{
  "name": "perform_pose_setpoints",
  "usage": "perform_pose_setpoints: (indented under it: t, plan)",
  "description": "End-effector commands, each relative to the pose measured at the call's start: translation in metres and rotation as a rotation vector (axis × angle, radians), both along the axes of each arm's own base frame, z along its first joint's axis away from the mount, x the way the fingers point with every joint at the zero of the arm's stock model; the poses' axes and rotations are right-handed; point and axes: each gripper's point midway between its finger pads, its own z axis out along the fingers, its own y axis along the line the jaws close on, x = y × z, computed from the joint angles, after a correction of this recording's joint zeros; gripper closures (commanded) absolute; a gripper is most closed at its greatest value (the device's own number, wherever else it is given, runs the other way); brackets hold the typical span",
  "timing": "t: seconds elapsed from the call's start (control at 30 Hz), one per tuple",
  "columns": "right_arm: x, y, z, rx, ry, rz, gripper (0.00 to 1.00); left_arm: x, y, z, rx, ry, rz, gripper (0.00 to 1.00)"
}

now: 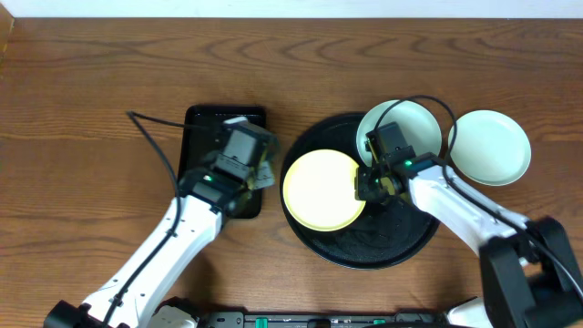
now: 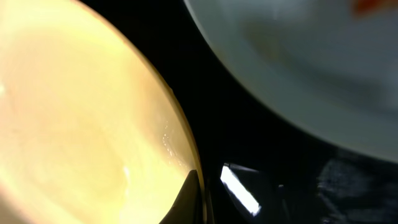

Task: Clean dirty plates on tray and stack at the side
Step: 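Scrub the yellow plate with the sponge in the left gripper, then lift the yellow plate with the right gripper onto the cleaned blue plate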

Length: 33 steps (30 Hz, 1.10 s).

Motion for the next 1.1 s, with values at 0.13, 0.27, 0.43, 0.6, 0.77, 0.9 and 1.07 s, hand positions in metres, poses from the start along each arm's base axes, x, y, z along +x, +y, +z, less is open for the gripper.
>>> perform_pose_setpoints:
  t: [0.13, 0.27, 0.43, 0.6, 0.77, 0.9, 1.07]
  plan:
    - [0.031, -0.033, 0.08, -0.16, -0.341, -0.007, 0.99, 0.004, 0.027, -0.004, 0.031, 0.011, 0.067, 0.93]
    - [0.041, -0.061, 0.12, -0.335, -0.51, 0.029, 0.99, 0.004, 0.027, -0.004, 0.031, 0.011, 0.067, 0.92]
    - [0.05, -0.078, 0.158, -0.536, -0.657, 0.165, 0.99, 0.004, 0.027, -0.004, 0.031, 0.011, 0.067, 0.92]
    - [0.049, -0.07, 0.171, -0.571, -0.708, 0.247, 0.99, 0.004, 0.027, -0.004, 0.031, 0.011, 0.067, 0.93]
    - [0.045, -0.063, 0.175, -0.629, -0.727, 0.271, 0.99, 0.004, 0.027, -0.004, 0.031, 0.011, 0.067, 0.92]
    - [0.046, -0.074, 0.182, -0.692, -0.738, 0.205, 0.99, 0.004, 0.027, -0.004, 0.031, 0.011, 0.068, 0.93]
    - [0.05, -0.091, 0.184, -0.661, -0.733, 0.066, 0.99, 0.004, 0.027, -0.004, 0.031, 0.011, 0.067, 0.93]
